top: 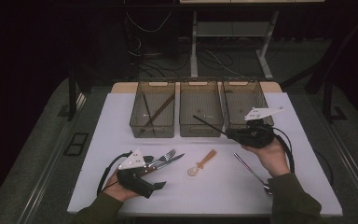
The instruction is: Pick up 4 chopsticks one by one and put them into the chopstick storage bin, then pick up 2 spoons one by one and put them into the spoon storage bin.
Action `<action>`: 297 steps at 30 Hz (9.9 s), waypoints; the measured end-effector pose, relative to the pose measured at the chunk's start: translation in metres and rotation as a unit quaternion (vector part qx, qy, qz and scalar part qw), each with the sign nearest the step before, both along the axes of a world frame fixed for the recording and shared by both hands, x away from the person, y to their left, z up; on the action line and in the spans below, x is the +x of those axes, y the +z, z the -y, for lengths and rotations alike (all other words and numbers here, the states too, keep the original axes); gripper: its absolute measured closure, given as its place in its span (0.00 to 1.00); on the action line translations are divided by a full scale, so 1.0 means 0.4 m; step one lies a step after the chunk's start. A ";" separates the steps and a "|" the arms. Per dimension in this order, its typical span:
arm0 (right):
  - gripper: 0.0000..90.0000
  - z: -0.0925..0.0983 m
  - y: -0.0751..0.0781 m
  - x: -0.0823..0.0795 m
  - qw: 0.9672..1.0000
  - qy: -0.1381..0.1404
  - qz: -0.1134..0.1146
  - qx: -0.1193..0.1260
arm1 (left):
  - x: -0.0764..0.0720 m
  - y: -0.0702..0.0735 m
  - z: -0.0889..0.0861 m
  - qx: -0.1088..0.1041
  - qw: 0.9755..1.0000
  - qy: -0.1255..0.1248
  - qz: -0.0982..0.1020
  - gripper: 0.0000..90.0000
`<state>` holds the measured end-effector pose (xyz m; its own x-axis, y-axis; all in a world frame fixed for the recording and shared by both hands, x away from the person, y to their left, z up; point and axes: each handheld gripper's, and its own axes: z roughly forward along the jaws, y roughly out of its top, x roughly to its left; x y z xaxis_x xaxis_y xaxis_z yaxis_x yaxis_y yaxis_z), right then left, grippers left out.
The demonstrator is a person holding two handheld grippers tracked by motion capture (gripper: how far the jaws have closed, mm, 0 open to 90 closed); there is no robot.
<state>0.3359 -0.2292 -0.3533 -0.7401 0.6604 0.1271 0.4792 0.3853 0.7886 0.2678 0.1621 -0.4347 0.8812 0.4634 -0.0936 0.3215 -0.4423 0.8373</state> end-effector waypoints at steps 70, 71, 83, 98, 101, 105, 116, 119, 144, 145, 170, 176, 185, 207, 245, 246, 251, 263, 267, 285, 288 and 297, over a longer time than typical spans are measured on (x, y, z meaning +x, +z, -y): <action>0.96 -0.548 -0.026 0.363 0.997 -0.044 -0.032 -0.051 | -0.002 0.003 0.005 -0.006 1.000 -0.014 0.002 0.00; 0.96 -0.553 -0.029 0.368 0.997 -0.047 -0.033 -0.054 | -0.002 0.004 0.005 -0.004 1.000 -0.015 0.002 0.00; 0.86 -0.604 -0.050 0.383 0.996 -0.052 -0.034 -0.058 | -0.002 0.003 0.005 -0.007 1.000 -0.015 0.001 0.00; 0.50 -0.493 0.001 0.352 0.999 -0.037 -0.031 -0.024 | -0.002 0.003 0.005 -0.006 1.000 -0.014 0.003 0.00; 0.46 -0.461 0.010 0.337 0.999 -0.030 -0.025 -0.021 | 0.000 0.002 0.004 -0.005 1.000 -0.015 0.003 0.00; 0.40 -0.418 0.021 0.311 0.999 -0.022 -0.016 -0.021 | -0.003 0.002 0.005 -0.008 1.000 -0.011 0.002 0.00; 0.31 -0.300 0.039 0.232 1.000 -0.010 0.002 0.002 | 0.000 0.001 0.004 -0.006 1.000 -0.004 0.001 0.00; 0.30 -0.268 0.041 0.217 1.000 -0.006 0.004 0.007 | 0.000 0.000 0.004 -0.002 1.000 -0.004 -0.001 0.00; 0.30 -0.061 -0.023 0.082 1.000 0.001 0.006 0.012 | 0.005 -0.003 0.003 0.006 1.000 0.001 0.001 0.00; 0.30 -0.055 -0.026 0.076 1.000 -0.001 0.005 0.012 | 0.005 -0.003 0.004 0.006 1.000 0.002 0.000 0.00; 0.31 0.113 -0.107 -0.065 0.999 -0.032 -0.016 -0.002 | 0.003 -0.001 0.003 0.007 1.000 0.003 0.001 0.00; 0.35 0.149 -0.125 -0.105 0.999 -0.036 -0.025 -0.008 | 0.001 0.000 0.004 0.009 1.000 0.003 0.001 0.00; 0.69 0.192 -0.170 -0.138 0.997 -0.041 -0.053 -0.030 | 0.000 0.000 0.004 0.009 1.000 0.004 0.002 0.00; 1.00 0.172 -0.222 -0.112 0.991 -0.032 -0.089 -0.093 | 0.000 -0.002 0.006 0.008 1.000 0.002 0.000 0.00; 1.00 0.095 -0.214 -0.149 0.988 0.060 -0.089 -0.110 | 0.002 -0.003 0.006 0.012 1.000 -0.003 0.001 0.00; 1.00 0.094 -0.213 -0.149 0.988 0.060 -0.085 -0.112 | 0.002 -0.004 0.005 0.012 1.000 -0.003 0.000 0.00; 0.94 0.119 -0.195 -0.149 0.993 0.041 -0.072 -0.083 | 0.003 -0.004 0.002 0.015 1.000 -0.004 0.001 0.00; 0.61 0.239 -0.175 -0.218 0.995 -0.016 -0.075 -0.060 | 0.002 -0.005 0.003 0.019 1.000 -0.005 0.000 0.00; 0.58 0.275 -0.182 -0.252 0.994 -0.024 -0.082 -0.069 | 0.004 -0.006 0.004 0.020 1.000 -0.005 -0.001 0.00; 0.56 0.295 -0.215 -0.273 0.990 -0.023 -0.112 -0.080 | 0.005 -0.007 0.006 0.024 1.000 -0.006 -0.001 0.00; 0.57 0.295 -0.215 -0.274 0.990 -0.023 -0.111 -0.082 | 0.005 -0.008 0.007 0.023 1.000 -0.006 -0.001 0.00; 0.64 0.286 -0.215 -0.279 0.990 -0.013 -0.096 -0.105 | 0.005 -0.008 0.008 0.025 1.000 -0.007 -0.001 0.00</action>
